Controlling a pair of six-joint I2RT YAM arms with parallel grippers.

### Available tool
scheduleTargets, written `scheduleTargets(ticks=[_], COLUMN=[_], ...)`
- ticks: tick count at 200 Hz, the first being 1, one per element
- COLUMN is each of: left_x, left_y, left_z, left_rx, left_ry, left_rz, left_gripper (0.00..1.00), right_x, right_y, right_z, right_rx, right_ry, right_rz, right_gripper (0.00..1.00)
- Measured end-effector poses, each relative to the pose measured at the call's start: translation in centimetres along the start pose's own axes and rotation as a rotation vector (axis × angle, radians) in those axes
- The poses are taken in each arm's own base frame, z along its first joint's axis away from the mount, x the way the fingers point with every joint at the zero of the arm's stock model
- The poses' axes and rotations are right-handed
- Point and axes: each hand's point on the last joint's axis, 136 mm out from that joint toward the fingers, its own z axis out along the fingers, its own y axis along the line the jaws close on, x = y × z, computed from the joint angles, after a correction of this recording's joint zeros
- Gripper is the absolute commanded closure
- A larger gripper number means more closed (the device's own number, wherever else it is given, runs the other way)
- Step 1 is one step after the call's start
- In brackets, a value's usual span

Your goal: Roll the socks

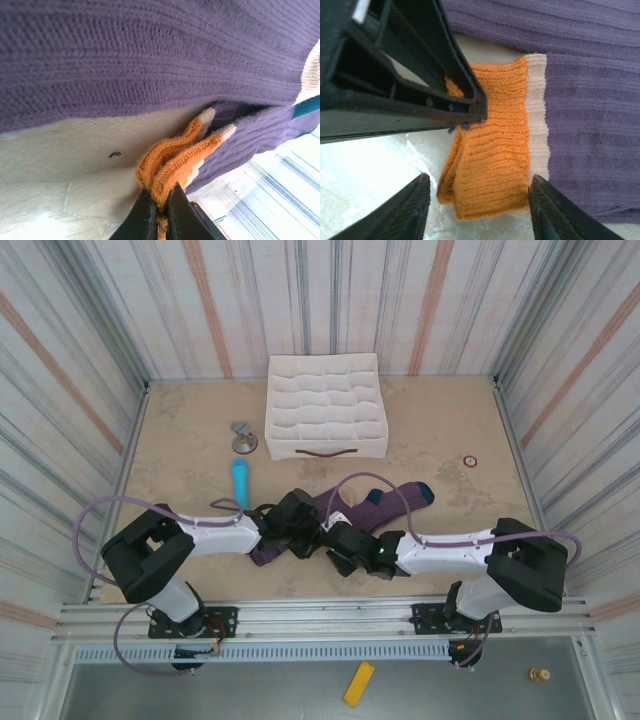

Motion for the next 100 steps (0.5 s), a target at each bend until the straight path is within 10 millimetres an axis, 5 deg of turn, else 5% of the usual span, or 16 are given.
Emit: scheduleTargets(ticks=[78, 100], left_x=[0.05, 0.14], left_y=[-0.22, -0.43], left_z=[0.03, 0.13], left_rx=[0.009, 0.017], left_ry=[0.003, 0.011], left_rz=[-0.012, -0.024], left_gripper=[1.0, 1.0], right_x=[0.16, 0.08], right_y=[-0.56, -0.61], right_z=[0.74, 0.69], right_rx=[0.044, 0.047], right_ry=[0.0, -0.003], right_rz=[-0.009, -0.008], right_gripper=[0.55, 0.4])
